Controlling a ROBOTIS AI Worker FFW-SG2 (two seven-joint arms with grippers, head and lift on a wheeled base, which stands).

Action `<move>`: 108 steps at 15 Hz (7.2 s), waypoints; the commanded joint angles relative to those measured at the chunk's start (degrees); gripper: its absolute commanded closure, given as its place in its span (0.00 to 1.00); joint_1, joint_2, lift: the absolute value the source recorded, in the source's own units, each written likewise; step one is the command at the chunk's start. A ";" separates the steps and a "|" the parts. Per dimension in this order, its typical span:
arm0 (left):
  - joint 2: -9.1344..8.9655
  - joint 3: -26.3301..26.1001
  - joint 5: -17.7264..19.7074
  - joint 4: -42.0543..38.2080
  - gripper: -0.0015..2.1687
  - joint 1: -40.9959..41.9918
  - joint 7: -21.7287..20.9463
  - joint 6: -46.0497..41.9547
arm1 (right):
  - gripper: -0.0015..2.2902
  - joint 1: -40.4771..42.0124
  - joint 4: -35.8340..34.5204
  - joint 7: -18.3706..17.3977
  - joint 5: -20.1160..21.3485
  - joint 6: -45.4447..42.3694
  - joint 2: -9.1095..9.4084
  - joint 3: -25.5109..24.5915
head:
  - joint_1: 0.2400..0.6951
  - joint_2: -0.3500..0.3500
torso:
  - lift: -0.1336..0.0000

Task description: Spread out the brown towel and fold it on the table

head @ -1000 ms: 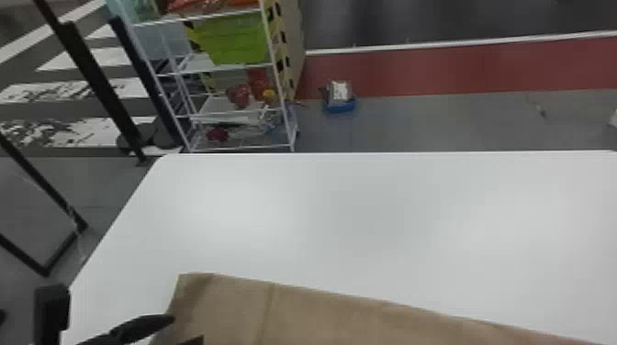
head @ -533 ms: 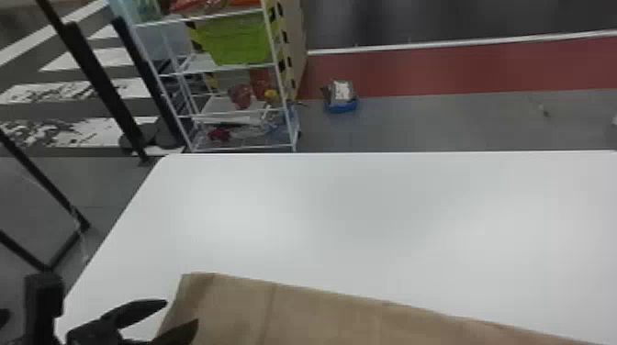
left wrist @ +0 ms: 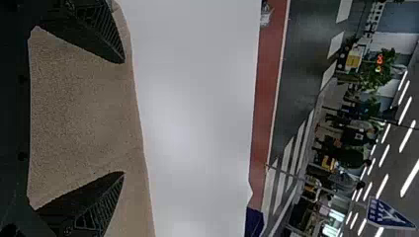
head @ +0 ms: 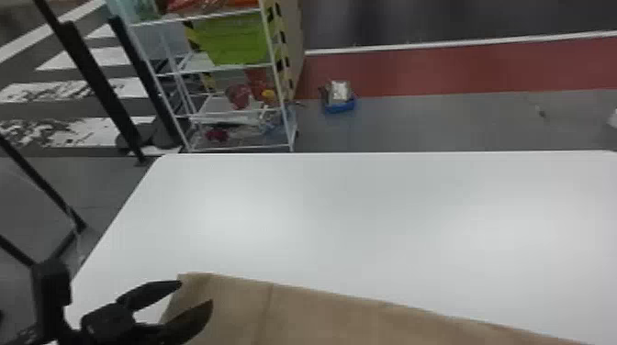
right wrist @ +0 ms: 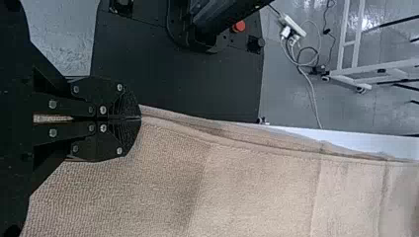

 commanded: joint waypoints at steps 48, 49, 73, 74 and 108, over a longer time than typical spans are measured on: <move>0.62 -6.73 -14.66 22.24 0.04 -17.62 -1.10 6.28 | 0.19 -3.94 0.53 0.19 -14.99 9.49 2.25 -12.37 | 1.00 0.63 | 0.07; 0.62 -6.73 -14.66 22.24 0.04 -17.62 -1.10 6.28 | 0.23 -5.96 3.34 0.19 -14.20 9.32 2.95 -12.19 | 1.00 0.59 | 0.07; 1.06 -6.55 -14.75 23.03 0.04 -17.79 -1.36 6.28 | 0.45 -10.01 18.11 0.19 -6.99 0.00 0.14 -10.78 | 1.00 0.34 | 0.07; 1.14 -6.46 -14.66 23.03 0.04 -17.88 -1.36 6.28 | 0.45 -10.18 18.37 0.19 -6.55 0.00 -0.03 -10.78 | 1.00 0.34 | 0.07; 1.23 -3.83 -14.31 21.54 0.04 -17.71 -2.50 7.16 | 0.45 -23.54 21.97 0.19 1.80 0.88 1.37 -2.35 | 1.00 0.44 | 0.07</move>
